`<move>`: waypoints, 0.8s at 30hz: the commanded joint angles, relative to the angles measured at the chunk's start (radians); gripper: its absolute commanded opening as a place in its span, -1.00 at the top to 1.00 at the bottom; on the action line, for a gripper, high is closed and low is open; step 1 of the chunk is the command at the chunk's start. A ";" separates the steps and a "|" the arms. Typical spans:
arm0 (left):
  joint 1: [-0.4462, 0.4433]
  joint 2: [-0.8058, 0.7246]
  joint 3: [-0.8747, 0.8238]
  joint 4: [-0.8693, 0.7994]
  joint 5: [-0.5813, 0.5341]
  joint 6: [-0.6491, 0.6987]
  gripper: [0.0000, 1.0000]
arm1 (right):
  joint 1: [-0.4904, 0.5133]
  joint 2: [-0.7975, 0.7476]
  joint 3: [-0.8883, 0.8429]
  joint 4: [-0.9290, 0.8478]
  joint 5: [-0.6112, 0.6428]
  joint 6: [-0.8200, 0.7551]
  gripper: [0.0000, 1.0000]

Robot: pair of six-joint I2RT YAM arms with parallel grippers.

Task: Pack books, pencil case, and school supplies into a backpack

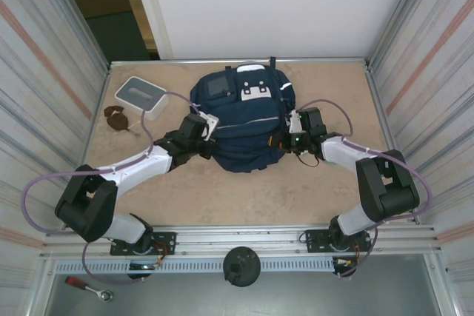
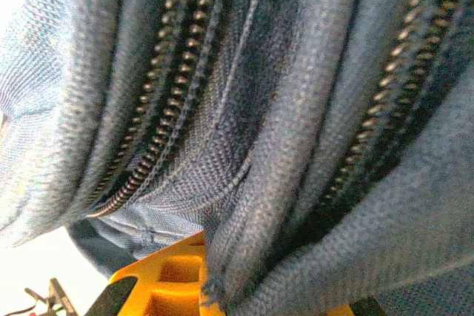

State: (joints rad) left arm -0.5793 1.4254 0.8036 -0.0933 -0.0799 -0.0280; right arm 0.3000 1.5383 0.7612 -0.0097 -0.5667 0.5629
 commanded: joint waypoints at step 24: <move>-0.040 0.047 0.134 0.092 0.155 0.536 -0.61 | -0.066 0.153 0.195 -0.256 -0.086 -0.272 1.00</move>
State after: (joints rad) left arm -0.5434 1.3922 0.8917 -0.0177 0.0082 0.2886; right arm 0.2405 1.7199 0.9466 -0.2001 -0.6529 0.3283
